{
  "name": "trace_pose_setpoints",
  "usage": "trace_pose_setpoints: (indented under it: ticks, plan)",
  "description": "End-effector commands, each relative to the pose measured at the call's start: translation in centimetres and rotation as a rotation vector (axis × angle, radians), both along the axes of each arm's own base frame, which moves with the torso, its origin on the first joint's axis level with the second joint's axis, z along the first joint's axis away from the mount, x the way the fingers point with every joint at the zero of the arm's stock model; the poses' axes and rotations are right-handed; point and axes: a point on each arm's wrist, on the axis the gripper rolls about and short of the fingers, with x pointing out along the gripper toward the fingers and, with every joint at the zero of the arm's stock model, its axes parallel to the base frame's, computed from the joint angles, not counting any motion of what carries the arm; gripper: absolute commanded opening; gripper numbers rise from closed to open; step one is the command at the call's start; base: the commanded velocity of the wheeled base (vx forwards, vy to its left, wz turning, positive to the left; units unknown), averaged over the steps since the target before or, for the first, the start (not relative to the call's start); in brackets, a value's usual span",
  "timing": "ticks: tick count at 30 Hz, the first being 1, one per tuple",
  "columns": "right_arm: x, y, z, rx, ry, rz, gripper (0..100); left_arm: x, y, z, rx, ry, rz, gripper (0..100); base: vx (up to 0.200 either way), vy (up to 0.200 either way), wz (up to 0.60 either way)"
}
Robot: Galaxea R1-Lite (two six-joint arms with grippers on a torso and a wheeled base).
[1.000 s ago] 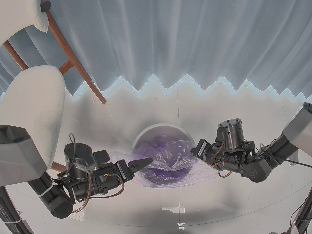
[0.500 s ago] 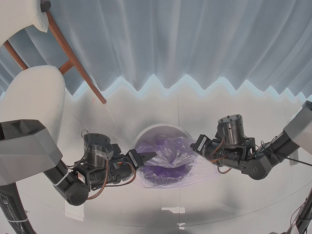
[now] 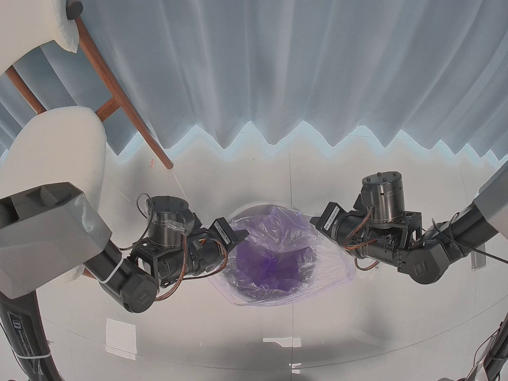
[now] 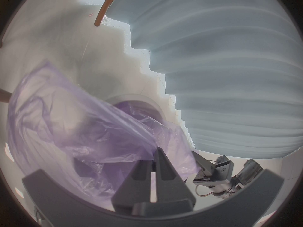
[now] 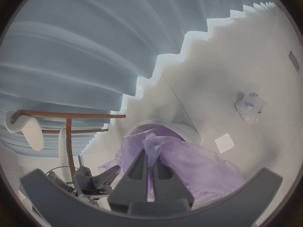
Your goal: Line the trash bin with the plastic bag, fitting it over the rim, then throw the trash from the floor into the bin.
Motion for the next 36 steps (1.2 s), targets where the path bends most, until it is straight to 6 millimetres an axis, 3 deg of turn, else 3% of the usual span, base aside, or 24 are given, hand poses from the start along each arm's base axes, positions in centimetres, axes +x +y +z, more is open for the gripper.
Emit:
trace_pose_setpoints:
  ticks: [1, 8, 12, 17, 29, 36]
  plan:
    - [0.2, 0.1, 0.7, 0.015, -0.022, 0.000, 0, 0.8, 0.7, 1.0, 0.027, -0.018, 0.004, 0, 0.000, 0.000, 0.00]
    - [0.2, 0.1, 0.6, 0.012, -0.021, 0.001, 0, 0.2, 1.2, 2.8, 0.045, -0.005, -0.076, 0, 0.143, 0.000, 0.00]
    - [0.2, 0.1, 0.6, 0.009, -0.019, 0.001, 0, 0.4, 0.9, 2.8, 0.049, -0.020, -0.058, 0, 0.200, 0.000, 0.00]
    - [0.6, -0.2, 0.6, 0.010, -0.023, -0.010, 0, 1.0, 0.8, 3.0, 0.062, -0.032, -0.004, 0, 0.000, 0.000, 0.00]
    - [4.3, 0.1, -0.4, 0.009, -0.031, -0.056, 0, 3.5, -0.1, 0.7, 0.069, -0.008, 0.017, 0, 0.000, 0.000, 0.00]
    - [6.2, 0.6, -0.8, -0.001, -0.014, -0.069, 0, 5.2, 0.7, 0.5, 0.075, 0.010, 0.069, 0, 0.000, 0.000, 0.00]
